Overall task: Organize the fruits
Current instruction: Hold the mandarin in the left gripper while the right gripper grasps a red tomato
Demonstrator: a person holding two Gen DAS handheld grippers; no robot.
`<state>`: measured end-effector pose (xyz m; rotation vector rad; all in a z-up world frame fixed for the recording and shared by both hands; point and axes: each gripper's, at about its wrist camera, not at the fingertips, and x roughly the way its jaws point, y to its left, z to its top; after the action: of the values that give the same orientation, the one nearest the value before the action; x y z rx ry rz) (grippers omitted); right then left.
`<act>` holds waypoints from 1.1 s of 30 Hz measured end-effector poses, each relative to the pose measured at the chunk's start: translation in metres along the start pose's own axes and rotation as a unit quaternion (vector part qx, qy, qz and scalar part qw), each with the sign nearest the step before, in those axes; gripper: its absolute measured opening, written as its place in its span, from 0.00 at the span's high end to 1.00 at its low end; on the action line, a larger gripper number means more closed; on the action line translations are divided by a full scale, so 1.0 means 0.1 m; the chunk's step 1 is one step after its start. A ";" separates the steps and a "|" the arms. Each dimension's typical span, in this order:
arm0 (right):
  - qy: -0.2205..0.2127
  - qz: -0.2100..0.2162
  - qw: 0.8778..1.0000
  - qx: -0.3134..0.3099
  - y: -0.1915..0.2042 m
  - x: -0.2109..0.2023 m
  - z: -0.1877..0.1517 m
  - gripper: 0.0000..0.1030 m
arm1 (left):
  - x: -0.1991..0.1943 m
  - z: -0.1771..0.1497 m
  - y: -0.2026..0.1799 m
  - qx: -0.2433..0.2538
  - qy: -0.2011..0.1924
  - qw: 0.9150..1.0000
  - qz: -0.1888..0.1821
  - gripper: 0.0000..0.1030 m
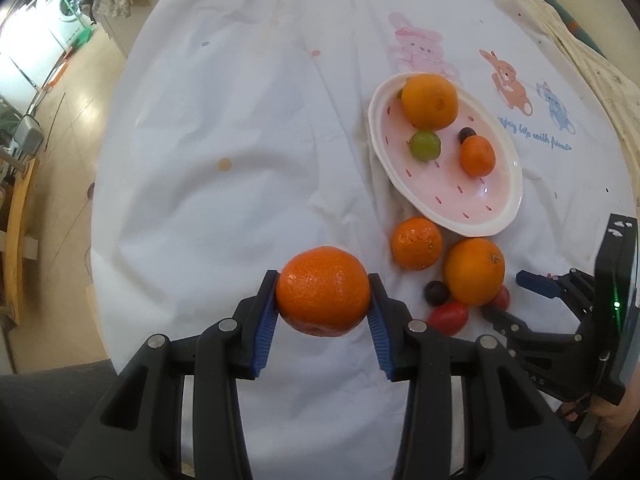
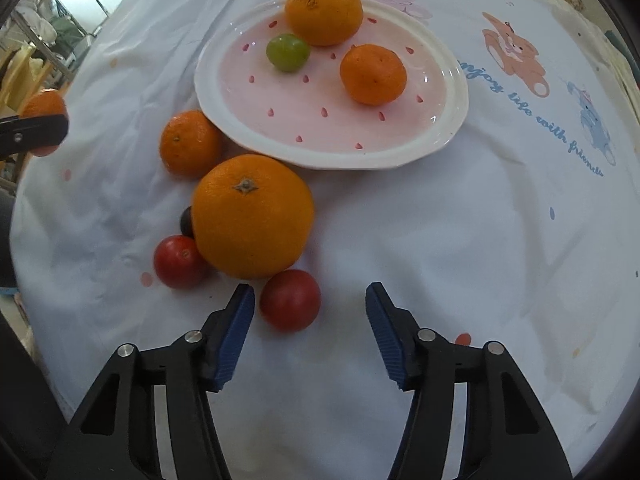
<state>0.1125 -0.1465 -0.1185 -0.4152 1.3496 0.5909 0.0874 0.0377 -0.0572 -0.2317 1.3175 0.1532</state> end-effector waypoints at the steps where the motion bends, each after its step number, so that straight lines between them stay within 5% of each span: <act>1: 0.001 -0.002 1.000 -0.001 0.02 0.01 0.00 0.45 | 0.00 0.00 -0.01 0.002 0.000 1.000 0.000 0.63; 6: 0.008 -0.015 1.000 -0.020 0.14 0.08 -0.03 0.69 | 0.02 -0.03 -0.05 0.007 0.001 1.000 -0.002 0.63; 15: -0.010 0.011 1.000 0.013 0.06 -0.14 -0.13 0.69 | 0.07 -0.08 -0.07 0.017 0.007 1.000 0.001 0.63; 25: -0.069 0.039 0.995 0.068 -0.08 -0.65 -0.42 0.69 | 0.11 -0.14 -0.14 0.044 -0.002 0.999 0.022 0.63; 33: -0.121 0.067 0.985 0.106 -0.02 -0.88 -0.51 0.69 | 0.06 -0.28 -0.22 0.072 -0.003 0.997 0.004 0.63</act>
<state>0.0639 -0.1925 -0.0420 -0.0765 1.1961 0.5819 0.0680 0.0090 -0.0675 -0.1039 1.3174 0.0657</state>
